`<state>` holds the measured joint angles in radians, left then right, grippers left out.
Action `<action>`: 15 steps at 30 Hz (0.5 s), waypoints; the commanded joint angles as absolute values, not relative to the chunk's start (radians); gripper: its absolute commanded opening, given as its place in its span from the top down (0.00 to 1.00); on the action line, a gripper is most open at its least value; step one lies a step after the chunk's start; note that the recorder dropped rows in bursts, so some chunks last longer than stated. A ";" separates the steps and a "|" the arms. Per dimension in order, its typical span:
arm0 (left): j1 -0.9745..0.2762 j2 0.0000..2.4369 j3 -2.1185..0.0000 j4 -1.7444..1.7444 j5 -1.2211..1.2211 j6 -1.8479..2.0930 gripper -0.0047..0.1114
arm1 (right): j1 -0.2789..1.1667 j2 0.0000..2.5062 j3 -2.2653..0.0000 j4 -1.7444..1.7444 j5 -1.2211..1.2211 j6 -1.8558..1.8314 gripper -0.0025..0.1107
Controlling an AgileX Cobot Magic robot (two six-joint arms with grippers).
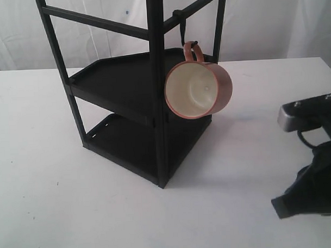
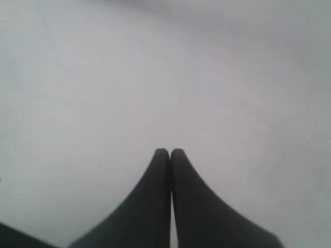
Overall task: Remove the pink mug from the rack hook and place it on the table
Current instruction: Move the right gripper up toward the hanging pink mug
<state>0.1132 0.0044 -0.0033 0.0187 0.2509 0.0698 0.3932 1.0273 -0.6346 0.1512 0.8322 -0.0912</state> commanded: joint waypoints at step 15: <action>0.115 0.000 0.000 0.019 0.256 0.068 0.96 | 0.731 0.970 -0.970 0.022 1.221 0.218 0.98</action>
